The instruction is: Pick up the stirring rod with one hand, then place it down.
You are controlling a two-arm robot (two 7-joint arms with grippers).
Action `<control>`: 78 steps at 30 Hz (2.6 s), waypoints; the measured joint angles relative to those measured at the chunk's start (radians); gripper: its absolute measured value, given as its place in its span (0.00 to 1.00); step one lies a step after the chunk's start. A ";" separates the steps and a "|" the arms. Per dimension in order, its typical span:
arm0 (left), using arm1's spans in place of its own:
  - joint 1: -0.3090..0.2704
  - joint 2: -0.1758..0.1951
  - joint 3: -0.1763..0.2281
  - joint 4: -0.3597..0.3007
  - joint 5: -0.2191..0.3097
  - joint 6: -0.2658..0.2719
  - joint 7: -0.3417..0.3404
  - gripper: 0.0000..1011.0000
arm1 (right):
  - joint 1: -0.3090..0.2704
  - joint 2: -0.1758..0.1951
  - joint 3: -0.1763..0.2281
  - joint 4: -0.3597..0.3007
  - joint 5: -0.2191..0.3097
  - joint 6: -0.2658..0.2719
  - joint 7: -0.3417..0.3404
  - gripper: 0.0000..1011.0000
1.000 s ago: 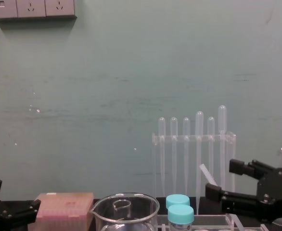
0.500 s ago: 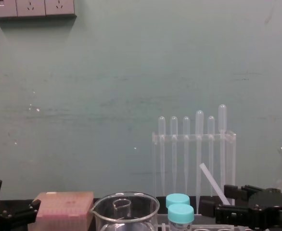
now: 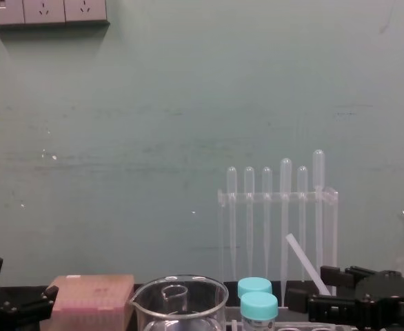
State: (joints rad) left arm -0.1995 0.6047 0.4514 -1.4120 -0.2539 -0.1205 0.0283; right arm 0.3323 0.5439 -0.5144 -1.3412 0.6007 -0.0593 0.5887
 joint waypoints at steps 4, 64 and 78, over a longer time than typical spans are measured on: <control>0.000 0.000 0.000 0.000 0.000 0.000 0.000 0.99 | 0.000 0.000 0.000 0.000 0.000 -0.001 0.000 0.94; 0.000 0.000 0.000 0.000 0.000 0.000 0.000 0.99 | -0.090 -0.090 0.178 0.011 0.129 -0.375 0.127 0.07; 0.000 0.000 0.000 0.000 0.000 0.000 0.000 0.99 | -0.125 -0.093 0.214 0.014 0.059 -0.422 0.125 0.07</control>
State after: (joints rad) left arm -0.1996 0.6047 0.4514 -1.4120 -0.2539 -0.1205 0.0283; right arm 0.2069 0.4504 -0.3007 -1.3273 0.6595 -0.4809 0.7139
